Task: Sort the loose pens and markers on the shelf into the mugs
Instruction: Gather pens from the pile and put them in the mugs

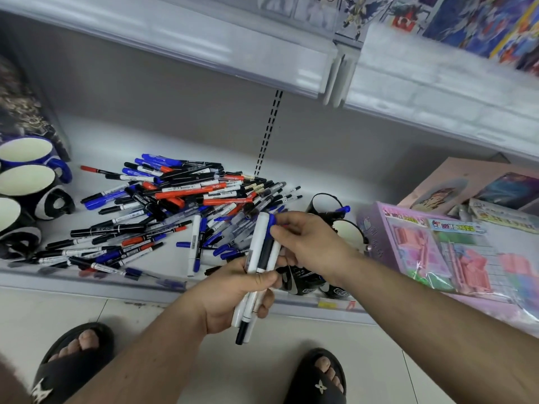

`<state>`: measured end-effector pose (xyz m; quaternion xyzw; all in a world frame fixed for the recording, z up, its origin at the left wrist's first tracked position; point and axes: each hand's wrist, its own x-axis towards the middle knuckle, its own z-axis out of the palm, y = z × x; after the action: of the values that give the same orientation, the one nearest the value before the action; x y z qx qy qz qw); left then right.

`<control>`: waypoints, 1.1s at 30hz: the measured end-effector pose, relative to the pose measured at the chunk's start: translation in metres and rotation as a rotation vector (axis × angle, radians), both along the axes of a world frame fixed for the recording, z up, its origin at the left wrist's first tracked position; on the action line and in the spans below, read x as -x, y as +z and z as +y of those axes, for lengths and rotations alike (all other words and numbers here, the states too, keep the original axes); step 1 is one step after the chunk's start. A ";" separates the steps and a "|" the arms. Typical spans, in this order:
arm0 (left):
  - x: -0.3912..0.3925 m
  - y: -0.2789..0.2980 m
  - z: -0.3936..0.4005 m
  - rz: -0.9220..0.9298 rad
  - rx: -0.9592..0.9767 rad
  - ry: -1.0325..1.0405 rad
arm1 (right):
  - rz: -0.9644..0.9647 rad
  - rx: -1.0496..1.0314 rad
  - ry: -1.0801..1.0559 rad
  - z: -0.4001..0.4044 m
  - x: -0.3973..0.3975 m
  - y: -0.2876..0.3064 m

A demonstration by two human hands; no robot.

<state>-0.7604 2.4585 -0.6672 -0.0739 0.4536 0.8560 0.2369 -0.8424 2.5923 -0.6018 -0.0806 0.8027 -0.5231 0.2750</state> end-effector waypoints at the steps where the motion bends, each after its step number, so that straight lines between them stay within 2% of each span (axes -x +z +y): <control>1: -0.001 0.001 0.000 -0.002 0.021 0.005 | 0.005 0.009 -0.011 0.002 -0.002 0.001; 4: -0.003 0.005 0.000 -0.056 0.041 -0.006 | 0.056 -0.008 -0.008 0.010 -0.005 0.000; 9: 0.002 -0.001 0.001 -0.159 0.153 0.149 | 0.458 -0.232 -0.061 0.039 0.006 0.000; 12: 0.002 -0.006 0.005 -0.120 0.312 0.134 | 0.542 -0.232 -0.081 0.051 0.012 0.000; 17: 0.003 -0.009 0.017 0.038 0.598 -0.012 | 0.463 -0.175 0.057 0.039 0.000 -0.018; 21: 0.007 -0.009 0.023 0.184 0.865 -0.068 | 0.405 -0.148 -0.010 0.041 0.000 -0.035; 24: 0.010 -0.009 0.026 0.192 0.964 -0.056 | 0.290 -0.079 -0.045 0.046 -0.004 -0.033; 29: 0.013 -0.011 0.032 0.248 1.019 -0.118 | 0.194 -0.001 -0.006 0.059 -0.008 -0.029; 31: 0.012 -0.011 0.034 0.199 0.888 -0.134 | 0.183 -0.009 -0.005 0.063 -0.007 -0.027; 33: 0.013 -0.014 0.029 0.076 0.737 -0.134 | 0.181 0.014 -0.036 0.070 -0.001 -0.020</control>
<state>-0.7730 2.4878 -0.6807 -0.0925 0.7435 0.6199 0.2331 -0.8410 2.6626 -0.6216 -0.1150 0.8218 -0.5241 0.1914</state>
